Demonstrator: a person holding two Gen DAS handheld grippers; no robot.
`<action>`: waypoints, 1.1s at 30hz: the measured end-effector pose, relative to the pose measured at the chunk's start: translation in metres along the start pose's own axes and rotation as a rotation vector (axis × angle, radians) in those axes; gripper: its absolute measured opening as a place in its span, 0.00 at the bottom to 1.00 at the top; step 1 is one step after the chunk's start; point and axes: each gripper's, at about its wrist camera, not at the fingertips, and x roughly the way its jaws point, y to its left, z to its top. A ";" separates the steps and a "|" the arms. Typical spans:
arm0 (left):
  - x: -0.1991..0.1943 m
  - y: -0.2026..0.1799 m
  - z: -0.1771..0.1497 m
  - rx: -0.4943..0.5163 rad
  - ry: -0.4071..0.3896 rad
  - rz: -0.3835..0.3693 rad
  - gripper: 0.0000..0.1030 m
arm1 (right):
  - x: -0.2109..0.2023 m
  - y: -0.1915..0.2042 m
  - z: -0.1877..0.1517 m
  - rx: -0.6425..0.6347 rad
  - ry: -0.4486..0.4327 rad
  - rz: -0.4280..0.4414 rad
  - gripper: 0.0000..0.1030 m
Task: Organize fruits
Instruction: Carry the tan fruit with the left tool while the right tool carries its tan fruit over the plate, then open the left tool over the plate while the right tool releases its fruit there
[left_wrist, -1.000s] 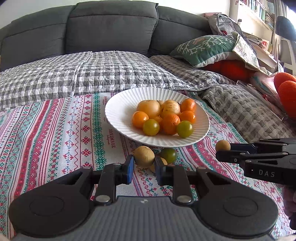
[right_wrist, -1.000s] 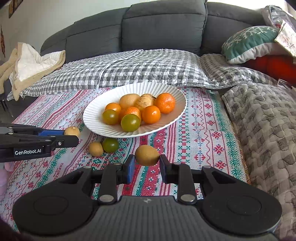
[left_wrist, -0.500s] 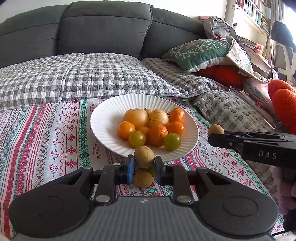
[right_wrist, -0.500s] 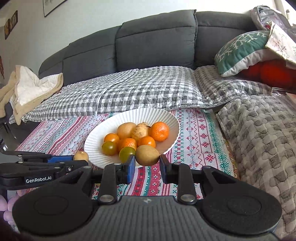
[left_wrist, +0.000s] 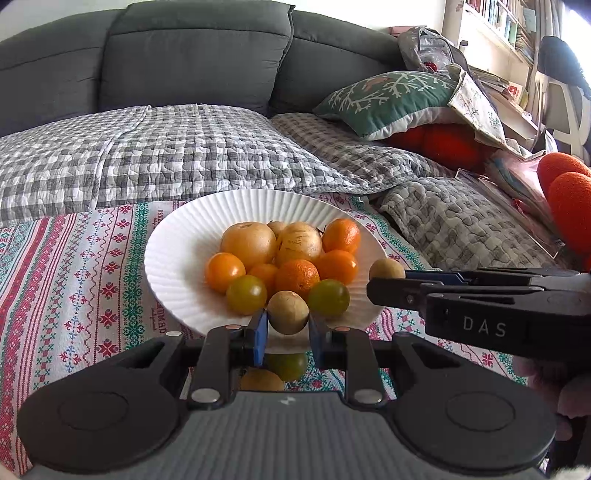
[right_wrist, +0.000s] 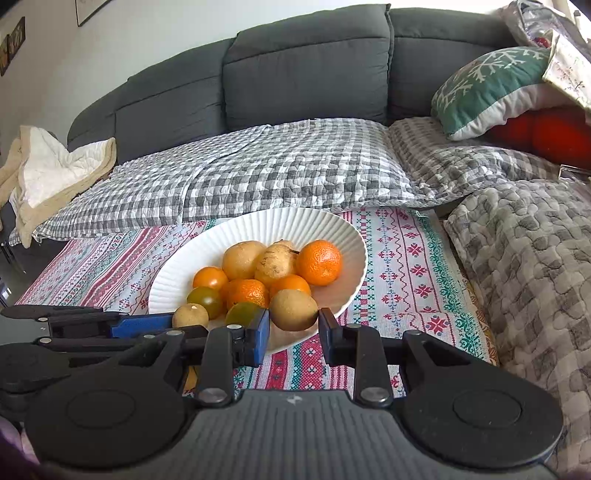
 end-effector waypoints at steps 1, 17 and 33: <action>0.002 0.000 0.000 0.000 0.000 0.004 0.11 | 0.001 0.000 0.000 -0.001 0.002 0.002 0.25; 0.008 -0.003 0.001 0.017 -0.001 0.037 0.12 | 0.008 0.007 0.001 -0.046 -0.001 -0.006 0.25; 0.003 -0.009 0.001 0.073 -0.025 0.065 0.27 | 0.000 0.009 0.008 -0.019 -0.057 0.010 0.46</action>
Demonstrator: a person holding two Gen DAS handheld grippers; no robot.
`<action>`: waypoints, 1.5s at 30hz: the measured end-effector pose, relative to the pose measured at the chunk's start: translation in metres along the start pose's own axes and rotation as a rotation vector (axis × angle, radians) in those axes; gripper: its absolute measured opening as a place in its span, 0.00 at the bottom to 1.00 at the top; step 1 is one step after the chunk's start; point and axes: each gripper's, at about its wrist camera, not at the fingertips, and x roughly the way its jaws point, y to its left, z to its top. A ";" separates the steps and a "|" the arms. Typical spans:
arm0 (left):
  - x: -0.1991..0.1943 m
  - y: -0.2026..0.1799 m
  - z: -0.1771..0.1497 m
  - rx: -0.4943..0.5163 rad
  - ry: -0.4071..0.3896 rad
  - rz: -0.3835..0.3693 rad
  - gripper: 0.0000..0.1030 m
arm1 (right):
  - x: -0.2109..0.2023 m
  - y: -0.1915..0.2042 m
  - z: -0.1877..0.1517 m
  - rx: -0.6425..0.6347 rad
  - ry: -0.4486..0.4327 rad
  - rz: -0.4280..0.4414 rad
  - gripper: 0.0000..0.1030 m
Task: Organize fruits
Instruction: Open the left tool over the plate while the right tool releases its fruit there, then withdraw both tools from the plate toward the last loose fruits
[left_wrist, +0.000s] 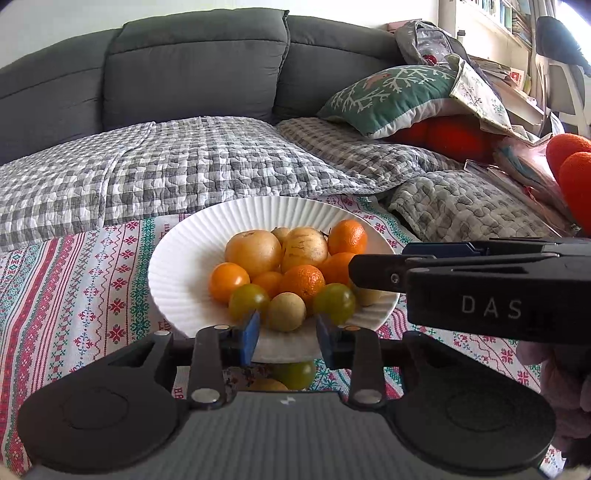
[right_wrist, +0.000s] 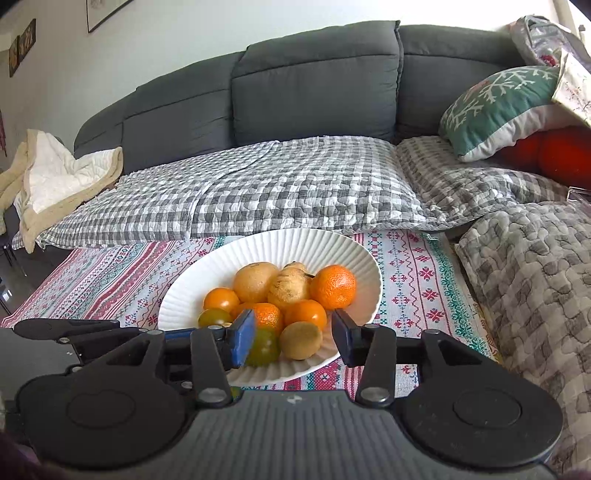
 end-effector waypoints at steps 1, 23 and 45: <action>-0.001 0.000 0.000 0.003 -0.003 0.002 0.31 | -0.002 0.000 0.001 0.002 -0.004 0.002 0.48; -0.039 0.005 -0.018 0.057 0.031 -0.014 0.91 | -0.034 -0.007 -0.010 0.020 0.024 -0.019 0.99; -0.044 0.020 -0.049 0.040 0.132 0.060 0.91 | -0.049 -0.005 -0.042 -0.046 0.105 -0.088 1.00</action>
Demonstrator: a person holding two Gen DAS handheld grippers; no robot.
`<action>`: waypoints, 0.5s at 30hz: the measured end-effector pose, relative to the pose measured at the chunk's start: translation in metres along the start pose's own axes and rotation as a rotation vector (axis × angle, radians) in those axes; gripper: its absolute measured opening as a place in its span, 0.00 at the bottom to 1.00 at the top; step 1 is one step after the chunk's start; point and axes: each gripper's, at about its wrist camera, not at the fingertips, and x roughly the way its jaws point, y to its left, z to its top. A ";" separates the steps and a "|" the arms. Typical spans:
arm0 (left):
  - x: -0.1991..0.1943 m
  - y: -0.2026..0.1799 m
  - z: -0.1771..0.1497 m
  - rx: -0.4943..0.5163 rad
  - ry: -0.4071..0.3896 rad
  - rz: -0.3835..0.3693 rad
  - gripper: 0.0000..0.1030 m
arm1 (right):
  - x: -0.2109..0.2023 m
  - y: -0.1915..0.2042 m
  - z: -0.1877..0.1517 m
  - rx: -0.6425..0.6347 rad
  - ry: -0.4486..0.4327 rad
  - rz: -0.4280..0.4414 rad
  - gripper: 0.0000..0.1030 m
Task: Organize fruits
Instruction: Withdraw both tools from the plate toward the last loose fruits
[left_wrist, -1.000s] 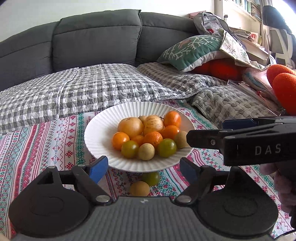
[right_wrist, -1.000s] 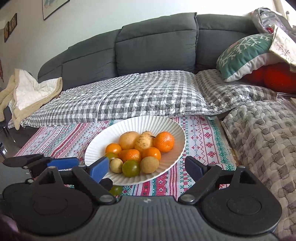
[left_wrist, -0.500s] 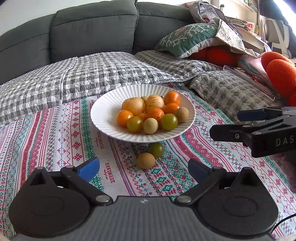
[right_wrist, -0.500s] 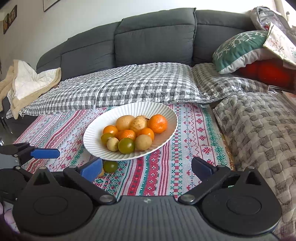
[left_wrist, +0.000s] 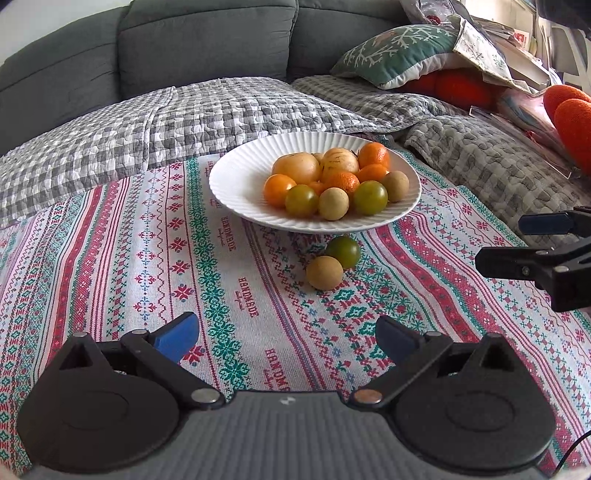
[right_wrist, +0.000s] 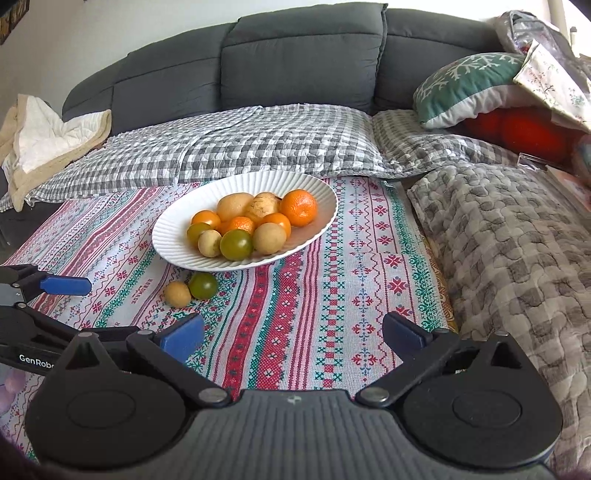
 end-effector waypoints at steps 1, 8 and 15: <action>0.001 -0.001 -0.001 0.003 0.000 0.004 0.91 | 0.000 0.000 -0.001 -0.003 0.004 -0.001 1.00; 0.009 -0.006 -0.006 0.038 0.003 0.015 0.91 | 0.002 0.004 -0.005 -0.027 0.027 -0.005 1.00; 0.015 -0.016 -0.011 0.101 -0.016 0.017 0.91 | 0.006 0.005 -0.008 -0.042 0.051 -0.019 1.00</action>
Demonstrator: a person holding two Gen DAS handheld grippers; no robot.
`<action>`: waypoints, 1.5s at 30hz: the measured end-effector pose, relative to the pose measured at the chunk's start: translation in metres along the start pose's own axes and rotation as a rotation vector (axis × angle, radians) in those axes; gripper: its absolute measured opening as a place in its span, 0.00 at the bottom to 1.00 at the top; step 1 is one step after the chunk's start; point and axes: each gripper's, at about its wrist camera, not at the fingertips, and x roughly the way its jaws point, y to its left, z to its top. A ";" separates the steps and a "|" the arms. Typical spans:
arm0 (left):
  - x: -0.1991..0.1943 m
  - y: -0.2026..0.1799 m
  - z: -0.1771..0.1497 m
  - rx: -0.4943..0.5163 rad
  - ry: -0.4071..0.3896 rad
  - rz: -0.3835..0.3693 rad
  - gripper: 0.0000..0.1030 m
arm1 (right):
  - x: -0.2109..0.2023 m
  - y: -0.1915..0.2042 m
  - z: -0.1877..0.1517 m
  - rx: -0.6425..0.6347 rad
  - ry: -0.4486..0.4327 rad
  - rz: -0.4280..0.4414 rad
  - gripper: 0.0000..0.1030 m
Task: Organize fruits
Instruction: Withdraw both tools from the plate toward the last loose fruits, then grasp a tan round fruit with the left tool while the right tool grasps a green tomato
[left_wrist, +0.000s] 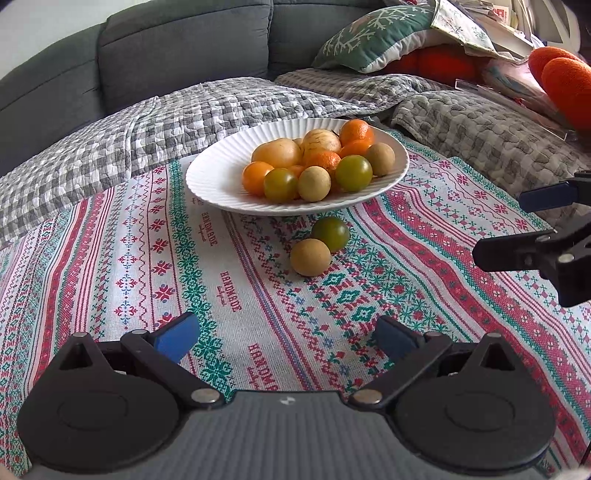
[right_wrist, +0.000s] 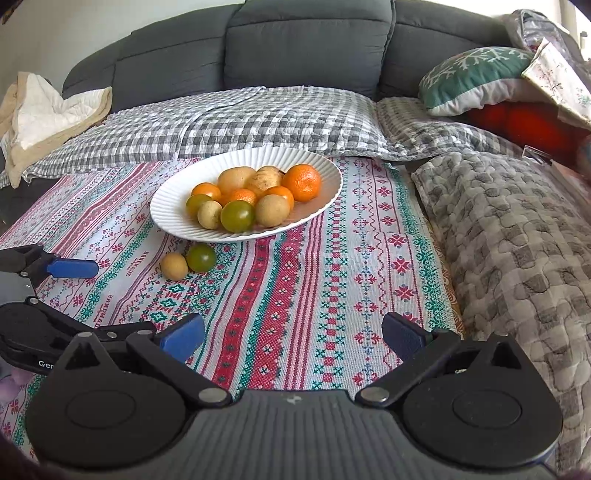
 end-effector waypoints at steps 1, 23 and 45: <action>0.000 0.000 0.000 0.002 -0.008 -0.001 0.91 | 0.000 0.000 0.000 -0.002 0.001 -0.002 1.00; 0.025 -0.003 0.027 -0.066 -0.067 -0.046 0.22 | 0.009 0.004 0.000 -0.009 0.007 0.016 1.00; -0.003 0.056 0.003 -0.093 0.000 -0.026 0.18 | 0.052 0.047 0.015 -0.043 0.023 0.054 0.92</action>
